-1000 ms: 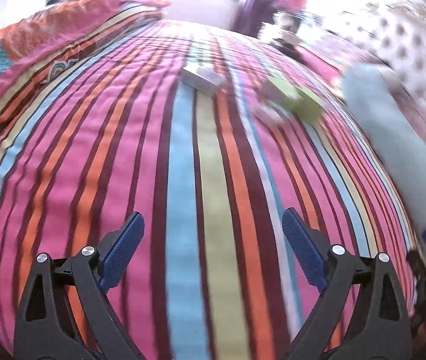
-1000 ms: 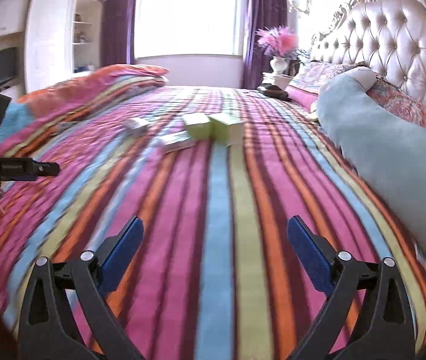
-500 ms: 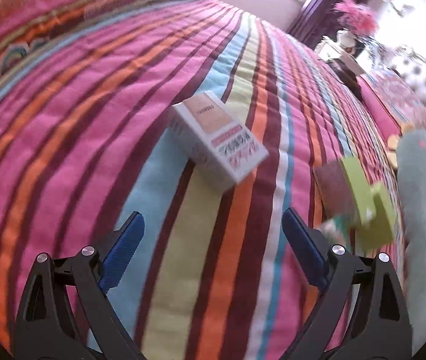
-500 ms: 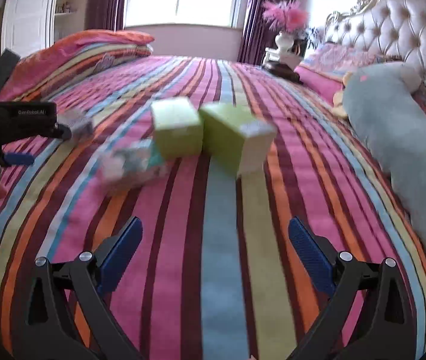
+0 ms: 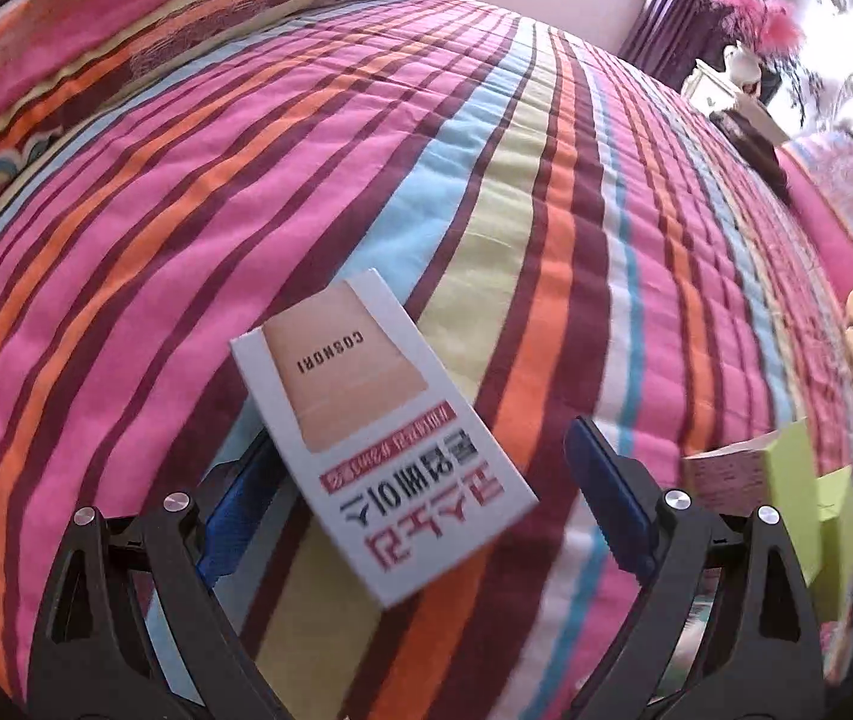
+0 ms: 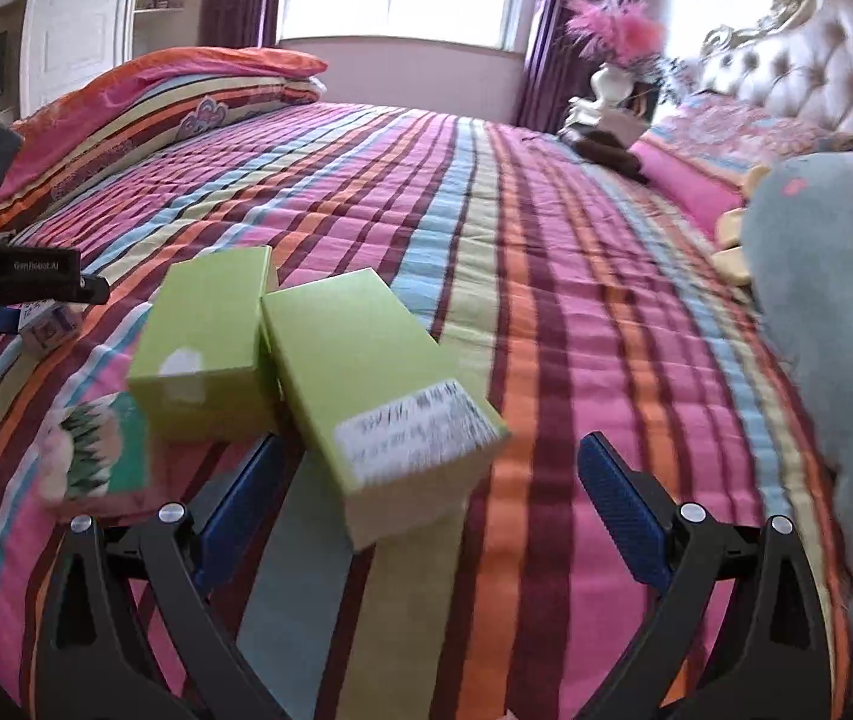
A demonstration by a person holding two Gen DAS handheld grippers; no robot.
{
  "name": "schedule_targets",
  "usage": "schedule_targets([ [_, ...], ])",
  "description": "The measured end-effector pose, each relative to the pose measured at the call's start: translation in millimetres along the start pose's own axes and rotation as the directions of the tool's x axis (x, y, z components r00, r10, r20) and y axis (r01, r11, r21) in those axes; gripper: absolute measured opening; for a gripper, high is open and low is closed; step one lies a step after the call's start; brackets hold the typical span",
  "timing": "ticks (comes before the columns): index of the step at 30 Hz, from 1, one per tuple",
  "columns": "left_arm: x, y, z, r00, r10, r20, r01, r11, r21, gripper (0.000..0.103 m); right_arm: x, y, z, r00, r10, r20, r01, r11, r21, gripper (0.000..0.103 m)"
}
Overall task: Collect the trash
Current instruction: 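Grasp the white Cosnori box with the left tool while the right tool grasps a green box, then carry both boxes to the wastebasket and release them with both tools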
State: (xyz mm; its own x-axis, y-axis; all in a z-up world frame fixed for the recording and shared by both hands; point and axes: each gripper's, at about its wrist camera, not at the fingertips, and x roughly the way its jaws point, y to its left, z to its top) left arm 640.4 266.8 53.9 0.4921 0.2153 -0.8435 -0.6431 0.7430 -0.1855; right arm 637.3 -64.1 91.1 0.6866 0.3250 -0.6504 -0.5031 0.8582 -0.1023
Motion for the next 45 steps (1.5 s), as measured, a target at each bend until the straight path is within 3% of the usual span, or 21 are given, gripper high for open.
schedule_targets([
  [3,5.0,-3.7,-1.4,0.999,0.014,0.044,-0.019,0.994,0.106,0.09,20.5,0.4,10.8,0.999,0.031,-0.034,-0.03,0.999,0.014,0.094],
  [5,7.3,-7.6,-5.4,0.994,0.059,0.087,-0.075,0.978,0.195,0.074,29.6,4.9,14.6,0.997,0.04,-0.062,-0.039,0.999,0.025,0.088],
  [6,6.5,-8.2,-7.1,0.993,0.063,0.105,-0.085,0.97,0.226,0.071,32.3,6.5,14.8,0.996,0.042,-0.077,-0.039,0.999,0.029,0.079],
  [7,5.2,-7.9,-8.2,0.992,0.055,0.117,-0.084,0.963,0.256,0.065,33.3,6.3,14.2,0.995,0.051,-0.084,-0.048,0.998,0.035,0.056],
  [8,2.9,-6.6,-8.5,0.991,0.045,0.124,-0.078,0.958,0.276,0.057,30.5,6.0,12.5,0.995,0.051,-0.086,-0.046,0.997,0.058,0.052],
  [9,0.9,-5.8,-8.9,0.991,0.041,0.129,-0.078,0.953,0.292,0.055,26.9,4.1,9.9,0.994,0.07,-0.087,-0.062,0.993,0.101,0.049],
  [11,-6.0,-1.3,-14.6,0.989,0.025,0.144,-0.072,0.941,0.331,0.052,17.0,1.6,0.4,0.986,0.149,-0.068,-0.135,0.974,0.182,0.049],
  [13,-15.2,5.6,-22.5,0.989,-0.012,0.144,-0.039,0.938,0.345,0.052,7.0,6.9,-10.3,0.986,0.154,-0.065,-0.136,0.967,0.215,0.049],
  [18,-48.8,31.2,-57.4,0.986,-0.063,0.152,0.0,0.925,0.381,0.052,-30.6,31.6,-33.7,0.994,0.07,-0.088,-0.051,0.978,0.204,0.049],
  [25,-113.7,88.8,-137.0,0.982,-0.162,0.101,0.113,0.919,0.377,0.052,-114.9,58.0,-88.9,0.994,0.064,-0.088,-0.045,0.978,0.204,0.049],
  [28,-150.8,112.8,-177.8,0.971,-0.212,0.108,0.154,0.905,0.396,0.052,-160.1,72.2,-122.5,0.995,0.064,-0.071,-0.05,0.984,0.174,0.049],
  [32,-201.8,141.0,-232.3,0.956,-0.266,0.126,0.189,0.883,0.43,0.052,-219.5,78.5,-168.3,0.992,0.125,-0.034,-0.114,0.969,0.221,0.049],
  [36,-255.0,165.1,-291.4,0.93,-0.347,0.119,0.259,0.851,0.458,0.052,-287.2,90.4,-222.5,0.984,0.176,0.022,-0.176,0.953,0.248,0.049],
  [40,-301.7,190.4,-368.6,0.9,-0.432,0.052,0.354,0.797,0.49,0.052,-344.5,107.2,-273.6,0.971,0.232,0.058,-0.239,0.933,0.27,0.049],
  [45,-342.1,222.4,-462.8,0.891,-0.454,0.003,0.371,0.732,0.571,0.052,-411.8,144.7,-345.9,0.957,0.285,0.047,-0.287,0.916,0.28,0.049],
])
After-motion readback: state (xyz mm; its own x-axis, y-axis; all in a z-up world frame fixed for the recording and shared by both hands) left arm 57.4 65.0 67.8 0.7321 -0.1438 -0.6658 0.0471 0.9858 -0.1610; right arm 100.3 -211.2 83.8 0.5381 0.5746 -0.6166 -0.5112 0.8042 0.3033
